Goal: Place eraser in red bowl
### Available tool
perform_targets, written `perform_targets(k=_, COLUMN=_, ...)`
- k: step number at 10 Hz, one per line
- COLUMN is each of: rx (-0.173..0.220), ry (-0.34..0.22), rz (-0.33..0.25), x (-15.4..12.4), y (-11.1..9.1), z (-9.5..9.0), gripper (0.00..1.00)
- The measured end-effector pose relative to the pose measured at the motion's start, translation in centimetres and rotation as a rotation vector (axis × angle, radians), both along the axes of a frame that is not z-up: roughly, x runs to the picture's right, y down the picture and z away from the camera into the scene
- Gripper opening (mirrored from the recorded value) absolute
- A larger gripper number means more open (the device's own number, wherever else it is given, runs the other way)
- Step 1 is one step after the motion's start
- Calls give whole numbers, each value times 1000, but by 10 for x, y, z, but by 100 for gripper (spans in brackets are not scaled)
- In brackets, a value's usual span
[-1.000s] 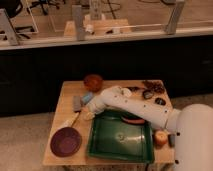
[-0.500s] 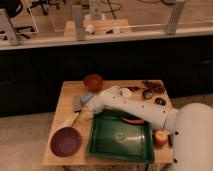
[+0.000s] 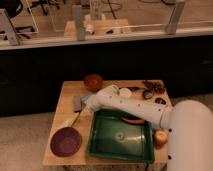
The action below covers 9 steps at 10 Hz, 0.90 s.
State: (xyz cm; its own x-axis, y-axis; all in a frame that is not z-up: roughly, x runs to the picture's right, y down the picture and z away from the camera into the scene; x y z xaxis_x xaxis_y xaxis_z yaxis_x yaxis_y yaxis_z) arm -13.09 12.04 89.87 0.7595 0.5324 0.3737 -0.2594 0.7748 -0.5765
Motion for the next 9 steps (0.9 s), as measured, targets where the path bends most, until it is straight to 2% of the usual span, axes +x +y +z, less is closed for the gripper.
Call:
perform_targets(k=5, rx=20, ry=5, rz=78, x=1, y=-7, z=14, gripper=60)
perform_targets(k=9, rx=9, ry=-12, rz=131, x=-3, y=-6, z=22, gripper=60)
